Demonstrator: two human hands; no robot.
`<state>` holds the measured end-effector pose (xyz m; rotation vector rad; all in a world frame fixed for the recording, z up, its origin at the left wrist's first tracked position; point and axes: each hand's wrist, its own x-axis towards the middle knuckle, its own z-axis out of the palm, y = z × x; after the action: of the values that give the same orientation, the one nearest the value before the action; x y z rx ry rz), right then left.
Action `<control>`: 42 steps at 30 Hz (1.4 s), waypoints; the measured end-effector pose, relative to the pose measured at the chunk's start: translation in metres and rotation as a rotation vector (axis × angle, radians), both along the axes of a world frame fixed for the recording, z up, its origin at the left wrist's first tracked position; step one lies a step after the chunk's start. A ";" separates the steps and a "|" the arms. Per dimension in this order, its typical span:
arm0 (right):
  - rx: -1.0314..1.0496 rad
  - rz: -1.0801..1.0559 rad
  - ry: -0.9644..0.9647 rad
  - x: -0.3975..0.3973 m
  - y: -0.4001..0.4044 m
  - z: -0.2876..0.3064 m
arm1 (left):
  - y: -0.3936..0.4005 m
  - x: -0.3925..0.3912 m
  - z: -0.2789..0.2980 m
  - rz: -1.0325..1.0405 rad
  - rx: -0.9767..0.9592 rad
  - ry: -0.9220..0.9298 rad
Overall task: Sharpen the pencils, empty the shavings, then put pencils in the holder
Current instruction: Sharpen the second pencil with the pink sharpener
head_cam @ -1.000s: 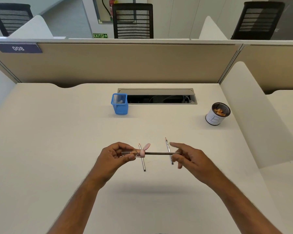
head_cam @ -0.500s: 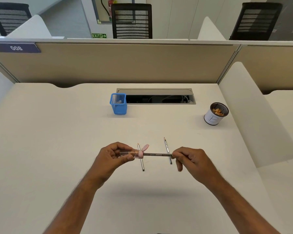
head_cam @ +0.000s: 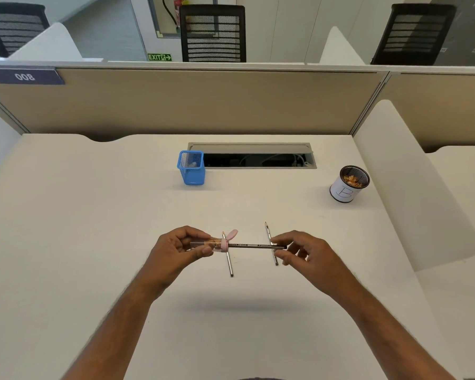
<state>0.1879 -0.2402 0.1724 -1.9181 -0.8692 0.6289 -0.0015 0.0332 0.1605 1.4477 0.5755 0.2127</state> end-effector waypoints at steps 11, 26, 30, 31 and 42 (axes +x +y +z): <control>-0.049 0.045 0.138 -0.009 0.005 -0.011 | 0.006 -0.005 -0.003 -0.066 0.073 0.044; -0.068 0.085 -0.016 -0.010 0.006 -0.010 | 0.001 -0.007 -0.011 -0.071 0.048 0.051; -0.090 0.091 0.044 -0.012 0.005 -0.011 | 0.001 -0.008 -0.012 -0.091 0.017 0.059; -0.093 0.093 0.059 -0.012 0.005 -0.012 | 0.001 -0.009 -0.012 -0.098 0.010 0.057; -0.112 0.071 0.287 -0.006 -0.007 -0.017 | 0.018 -0.015 -0.010 -0.047 0.044 0.015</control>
<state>0.1817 -0.2474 0.1555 -1.8427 -0.7329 0.9865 -0.0169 0.0508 0.1505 1.5055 0.5515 0.1782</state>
